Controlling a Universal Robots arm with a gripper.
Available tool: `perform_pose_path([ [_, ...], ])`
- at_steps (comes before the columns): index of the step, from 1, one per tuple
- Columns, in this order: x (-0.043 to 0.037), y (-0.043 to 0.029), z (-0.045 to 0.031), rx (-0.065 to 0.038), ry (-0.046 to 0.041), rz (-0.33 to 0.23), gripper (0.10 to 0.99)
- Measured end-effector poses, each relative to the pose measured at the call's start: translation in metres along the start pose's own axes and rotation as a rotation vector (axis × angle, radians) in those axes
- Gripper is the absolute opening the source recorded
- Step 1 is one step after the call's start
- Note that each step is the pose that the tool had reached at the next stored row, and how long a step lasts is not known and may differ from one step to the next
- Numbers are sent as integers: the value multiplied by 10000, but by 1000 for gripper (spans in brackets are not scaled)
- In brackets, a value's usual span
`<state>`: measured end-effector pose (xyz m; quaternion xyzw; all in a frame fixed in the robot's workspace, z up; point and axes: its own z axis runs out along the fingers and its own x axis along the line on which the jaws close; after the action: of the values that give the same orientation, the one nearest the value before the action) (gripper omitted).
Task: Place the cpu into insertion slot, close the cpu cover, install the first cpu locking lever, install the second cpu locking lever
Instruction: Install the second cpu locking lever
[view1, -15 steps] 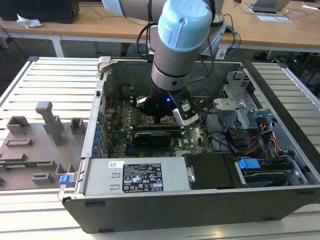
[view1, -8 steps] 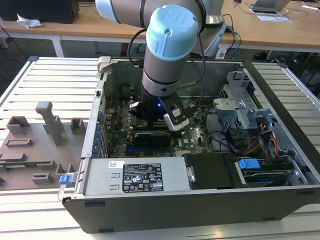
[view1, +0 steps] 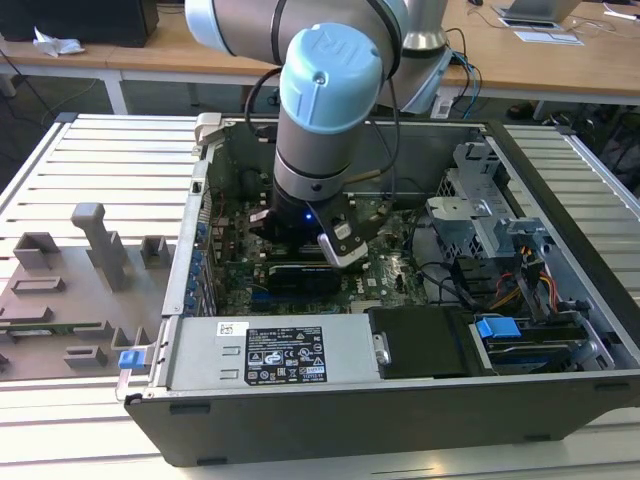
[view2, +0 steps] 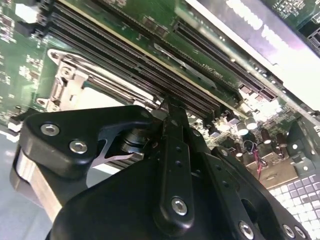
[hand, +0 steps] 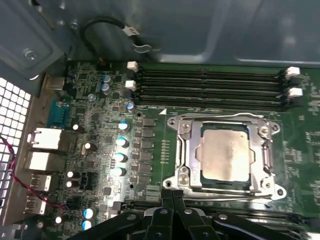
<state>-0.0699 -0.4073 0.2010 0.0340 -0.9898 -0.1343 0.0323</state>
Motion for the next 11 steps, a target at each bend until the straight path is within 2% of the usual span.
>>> perform_pose_path([
  [4,35,15,37,-21,63,-222,106],
  [7,29,67,66,-33,88,-333,106],
  [8,25,108,88,-32,107,-397,106],
  [11,23,128,108,-33,126,-457,106],
])
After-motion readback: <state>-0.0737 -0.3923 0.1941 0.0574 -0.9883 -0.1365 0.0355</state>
